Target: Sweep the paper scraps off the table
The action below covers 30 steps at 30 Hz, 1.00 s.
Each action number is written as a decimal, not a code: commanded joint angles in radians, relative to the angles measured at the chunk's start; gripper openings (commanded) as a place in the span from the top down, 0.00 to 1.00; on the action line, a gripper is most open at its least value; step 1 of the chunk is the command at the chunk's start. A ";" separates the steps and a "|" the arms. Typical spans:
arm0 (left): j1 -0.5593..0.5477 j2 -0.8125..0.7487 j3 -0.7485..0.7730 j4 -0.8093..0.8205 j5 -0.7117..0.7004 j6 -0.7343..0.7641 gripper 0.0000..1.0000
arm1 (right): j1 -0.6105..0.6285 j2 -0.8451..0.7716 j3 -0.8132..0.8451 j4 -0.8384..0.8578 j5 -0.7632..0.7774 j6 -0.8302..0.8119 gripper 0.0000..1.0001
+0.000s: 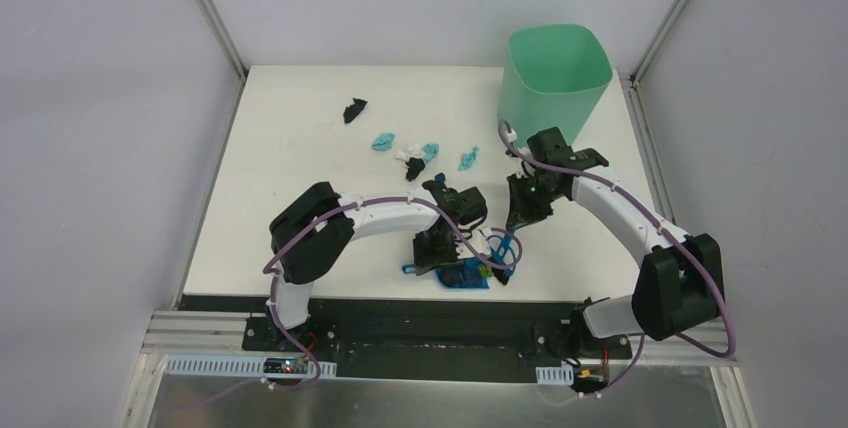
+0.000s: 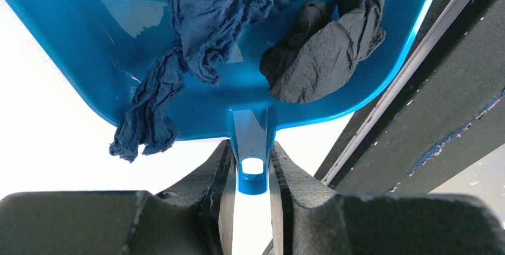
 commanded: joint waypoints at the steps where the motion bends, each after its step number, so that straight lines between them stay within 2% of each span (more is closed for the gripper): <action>1: -0.004 0.018 0.040 -0.007 0.030 0.010 1.00 | 0.004 0.009 0.045 0.026 0.005 0.039 1.00; 7: -0.005 0.007 0.054 -0.015 0.041 0.004 1.00 | -0.025 -0.028 0.083 0.010 -0.041 0.085 1.00; 12: 0.000 0.009 0.065 -0.005 0.033 0.014 1.00 | -0.104 0.020 0.113 -0.020 -0.218 0.160 1.00; 15: 0.006 0.015 0.077 -0.001 0.033 0.013 1.00 | -0.125 0.041 0.102 -0.003 -0.262 0.174 1.00; 22: 0.016 -0.004 0.061 0.016 0.045 0.022 1.00 | -0.127 0.005 0.087 0.034 -0.205 0.151 1.00; 30: 0.046 -0.087 -0.062 0.132 0.067 0.072 1.00 | -0.137 -0.013 0.093 0.061 -0.189 0.118 1.00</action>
